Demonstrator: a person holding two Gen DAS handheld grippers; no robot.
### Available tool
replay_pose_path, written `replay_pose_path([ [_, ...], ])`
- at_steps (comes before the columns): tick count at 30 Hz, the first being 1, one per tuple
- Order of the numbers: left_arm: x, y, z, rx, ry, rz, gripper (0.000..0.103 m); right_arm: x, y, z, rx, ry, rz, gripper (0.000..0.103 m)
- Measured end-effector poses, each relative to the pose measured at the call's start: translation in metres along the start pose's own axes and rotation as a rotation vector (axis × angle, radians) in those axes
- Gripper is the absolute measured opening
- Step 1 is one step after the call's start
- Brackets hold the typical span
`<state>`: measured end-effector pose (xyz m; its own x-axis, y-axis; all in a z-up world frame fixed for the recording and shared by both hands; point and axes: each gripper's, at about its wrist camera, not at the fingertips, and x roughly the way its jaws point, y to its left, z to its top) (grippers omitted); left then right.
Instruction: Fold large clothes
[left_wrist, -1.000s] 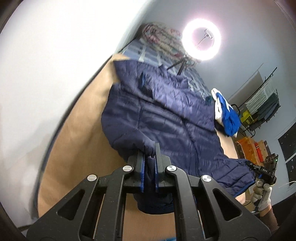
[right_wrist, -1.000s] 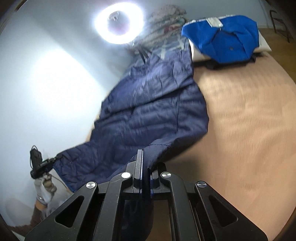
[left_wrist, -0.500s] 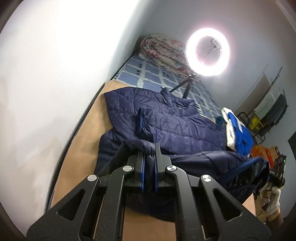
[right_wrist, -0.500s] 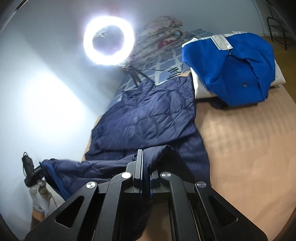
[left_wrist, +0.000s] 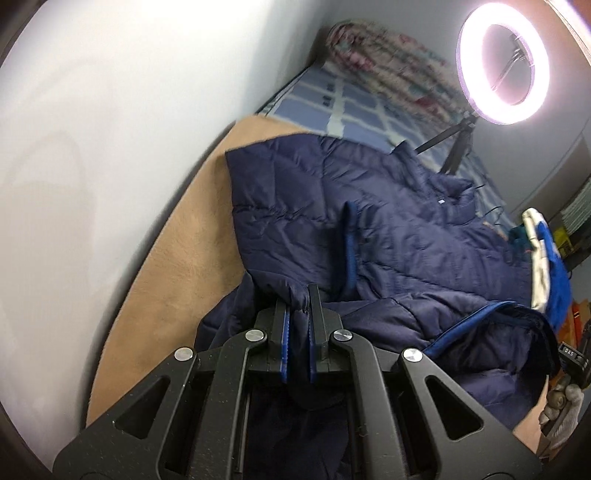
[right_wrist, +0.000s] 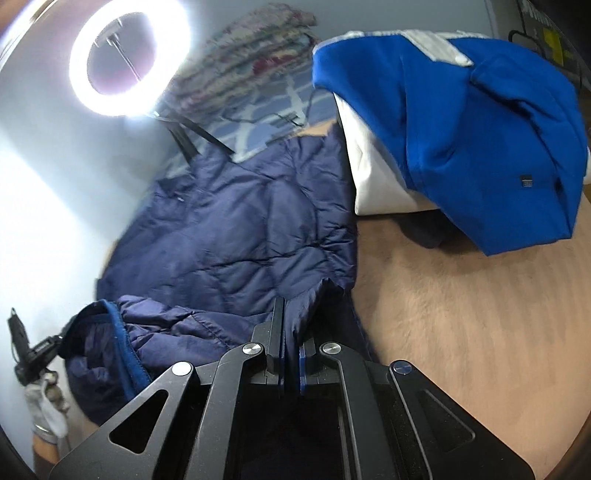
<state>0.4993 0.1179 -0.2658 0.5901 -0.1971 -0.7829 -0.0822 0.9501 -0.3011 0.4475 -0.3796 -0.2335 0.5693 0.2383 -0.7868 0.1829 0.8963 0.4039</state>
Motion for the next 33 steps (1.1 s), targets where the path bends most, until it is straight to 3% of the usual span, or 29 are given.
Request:
replay_pose_path([
  [6, 0.007, 0.006, 0.007, 0.027, 0.013, -0.026, 0.013, 0.015, 0.001, 0.005, -0.020, 0.007, 0.007, 0.005],
  [8, -0.001, 0.006, 0.009, 0.050, 0.007, -0.038, 0.023, 0.015, -0.002, 0.006, -0.013, 0.014, 0.025, 0.005],
  [11, -0.015, 0.009, 0.012, 0.078, -0.003, -0.061, 0.028, 0.007, -0.009, 0.007, -0.008, 0.012, 0.075, 0.010],
  [14, -0.031, 0.008, 0.015, 0.125, -0.022, -0.080, 0.039, -0.007, -0.018, 0.007, -0.004, -0.027, 0.112, 0.028],
  [16, -0.037, 0.009, 0.019, 0.132, -0.023, -0.085, 0.043, -0.017, -0.026, 0.006, 0.017, -0.059, 0.130, 0.046],
  [19, -0.049, 0.010, 0.024, 0.151, -0.063, -0.051, 0.054, -0.032, -0.036, 0.003, 0.018, -0.102, 0.152, 0.048],
  [24, -0.066, 0.012, 0.031, 0.222, -0.082, -0.008, 0.055, -0.032, -0.022, -0.006, -0.145, -0.096, 0.072, 0.065],
  [29, -0.034, 0.009, 0.023, 0.292, 0.022, 0.026, 0.055, -0.017, -0.006, -0.006, -0.226, -0.070, 0.043, 0.065],
  [33, 0.000, 0.010, 0.013, 0.287, 0.057, 0.064, 0.055, 0.006, 0.002, -0.001, -0.251, -0.016, 0.010, 0.065],
])
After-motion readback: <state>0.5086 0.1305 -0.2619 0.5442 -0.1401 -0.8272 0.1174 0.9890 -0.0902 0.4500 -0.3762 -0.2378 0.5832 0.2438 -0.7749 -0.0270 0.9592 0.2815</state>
